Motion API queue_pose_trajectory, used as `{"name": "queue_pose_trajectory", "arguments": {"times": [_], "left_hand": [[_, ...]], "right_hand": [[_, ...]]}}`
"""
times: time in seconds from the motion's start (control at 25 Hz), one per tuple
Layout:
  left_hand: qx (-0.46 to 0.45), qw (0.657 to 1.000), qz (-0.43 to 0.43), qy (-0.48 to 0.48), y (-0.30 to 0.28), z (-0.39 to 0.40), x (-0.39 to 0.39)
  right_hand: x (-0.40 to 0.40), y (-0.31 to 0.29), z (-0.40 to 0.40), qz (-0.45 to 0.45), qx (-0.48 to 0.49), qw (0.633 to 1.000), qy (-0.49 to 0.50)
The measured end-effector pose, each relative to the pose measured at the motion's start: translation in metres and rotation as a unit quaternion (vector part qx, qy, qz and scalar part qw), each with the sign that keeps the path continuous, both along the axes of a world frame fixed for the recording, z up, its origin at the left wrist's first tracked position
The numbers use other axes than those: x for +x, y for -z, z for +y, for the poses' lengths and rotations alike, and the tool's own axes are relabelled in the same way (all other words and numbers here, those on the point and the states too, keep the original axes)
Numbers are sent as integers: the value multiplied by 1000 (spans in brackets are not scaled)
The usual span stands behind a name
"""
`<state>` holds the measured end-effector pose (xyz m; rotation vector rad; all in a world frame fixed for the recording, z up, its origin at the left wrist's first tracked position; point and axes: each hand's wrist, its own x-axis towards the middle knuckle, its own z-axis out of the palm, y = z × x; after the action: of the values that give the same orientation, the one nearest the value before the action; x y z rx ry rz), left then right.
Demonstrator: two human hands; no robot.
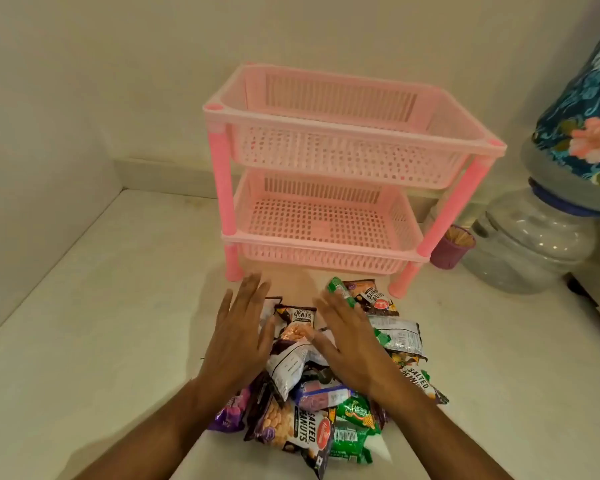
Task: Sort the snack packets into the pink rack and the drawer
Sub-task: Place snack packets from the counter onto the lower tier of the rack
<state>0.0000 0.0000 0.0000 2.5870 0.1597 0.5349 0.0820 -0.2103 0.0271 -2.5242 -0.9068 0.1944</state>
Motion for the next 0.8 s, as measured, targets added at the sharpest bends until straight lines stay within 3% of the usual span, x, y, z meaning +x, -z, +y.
{"name": "queue_pose_trajectory", "arguments": {"times": [0.16, 0.36, 0.8], "left_hand": [[1, 999, 47, 12, 27, 10, -33], [-10, 998, 52, 15, 35, 24, -55], [66, 977, 157, 132, 50, 57, -85]], "right_hand": [[-4, 9, 7, 68, -51, 987, -133], [-4, 17, 14, 74, -94, 972, -202], [1, 8, 18, 114, -80, 962, -233]]}}
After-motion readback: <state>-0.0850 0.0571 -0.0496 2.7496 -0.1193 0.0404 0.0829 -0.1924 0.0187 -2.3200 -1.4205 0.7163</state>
